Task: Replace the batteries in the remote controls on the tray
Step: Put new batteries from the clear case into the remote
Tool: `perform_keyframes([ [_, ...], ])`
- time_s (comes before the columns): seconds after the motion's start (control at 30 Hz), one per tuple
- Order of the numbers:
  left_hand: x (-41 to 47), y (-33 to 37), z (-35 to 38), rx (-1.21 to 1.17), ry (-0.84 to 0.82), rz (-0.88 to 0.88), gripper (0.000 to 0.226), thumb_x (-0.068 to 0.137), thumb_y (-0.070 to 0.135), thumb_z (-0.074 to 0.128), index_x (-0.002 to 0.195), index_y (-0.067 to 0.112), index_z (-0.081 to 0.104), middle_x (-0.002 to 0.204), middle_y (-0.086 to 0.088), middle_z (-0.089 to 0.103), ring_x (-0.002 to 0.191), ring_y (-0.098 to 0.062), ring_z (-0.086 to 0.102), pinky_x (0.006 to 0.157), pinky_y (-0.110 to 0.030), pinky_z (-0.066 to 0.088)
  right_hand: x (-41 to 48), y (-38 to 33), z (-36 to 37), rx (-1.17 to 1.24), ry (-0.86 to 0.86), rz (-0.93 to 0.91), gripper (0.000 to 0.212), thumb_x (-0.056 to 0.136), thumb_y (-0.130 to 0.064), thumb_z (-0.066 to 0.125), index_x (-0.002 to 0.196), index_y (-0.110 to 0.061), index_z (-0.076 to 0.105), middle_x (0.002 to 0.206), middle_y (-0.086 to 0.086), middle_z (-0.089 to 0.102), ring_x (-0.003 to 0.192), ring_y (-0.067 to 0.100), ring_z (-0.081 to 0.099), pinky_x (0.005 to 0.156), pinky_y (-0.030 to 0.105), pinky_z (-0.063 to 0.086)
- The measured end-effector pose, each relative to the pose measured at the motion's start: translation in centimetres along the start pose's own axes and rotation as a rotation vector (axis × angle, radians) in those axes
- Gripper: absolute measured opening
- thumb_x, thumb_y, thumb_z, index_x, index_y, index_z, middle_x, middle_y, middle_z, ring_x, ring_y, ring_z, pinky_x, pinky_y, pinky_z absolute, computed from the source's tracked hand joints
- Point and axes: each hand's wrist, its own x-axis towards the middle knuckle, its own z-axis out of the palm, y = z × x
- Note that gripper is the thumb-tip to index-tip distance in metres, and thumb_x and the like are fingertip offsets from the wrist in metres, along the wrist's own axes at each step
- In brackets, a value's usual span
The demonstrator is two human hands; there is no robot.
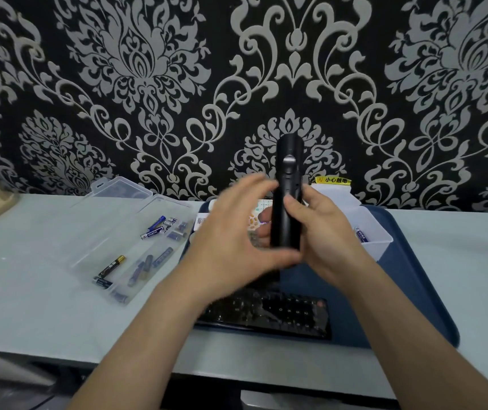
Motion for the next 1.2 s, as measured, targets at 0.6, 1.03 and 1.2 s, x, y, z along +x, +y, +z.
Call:
perform_keyframes([
  [0.6,-0.9,0.6,2.2,0.011,-0.012,0.052,0.109,0.063,0.060,0.070,0.151,0.015,0.024,0.156,0.014,0.018,0.140,0.001,0.024,0.110,-0.024,0.035,-0.5,0.1,0.4,-0.225,0.028,-0.027,0.046,0.098,-0.058,0.036,0.118,-0.025,0.061,0.077,0.000,0.069,0.074,0.014,0.066,0.071,0.032,0.060],
  [1.03,-1.1,0.2,3.8,0.216,0.111,0.219,0.091,0.070,0.059,0.067,0.137,0.001,0.048,0.144,-0.009,0.046,0.135,-0.022,0.041,0.109,-0.043,0.036,0.2,0.2,-0.6,0.333,0.075,0.226,0.052,0.102,-0.039,0.040,0.129,0.001,0.060,0.125,0.018,0.066,0.120,0.028,0.062,0.102,0.040,0.049],
  [1.2,-1.1,0.1,3.2,0.134,0.100,0.170,0.094,0.068,0.061,0.067,0.140,0.006,0.045,0.147,-0.004,0.042,0.140,-0.018,0.034,0.111,-0.043,0.034,0.1,0.1,-0.5,0.414,-0.002,0.259,0.050,0.102,-0.039,0.040,0.133,-0.003,0.057,0.133,0.016,0.062,0.124,0.028,0.059,0.106,0.042,0.046],
])
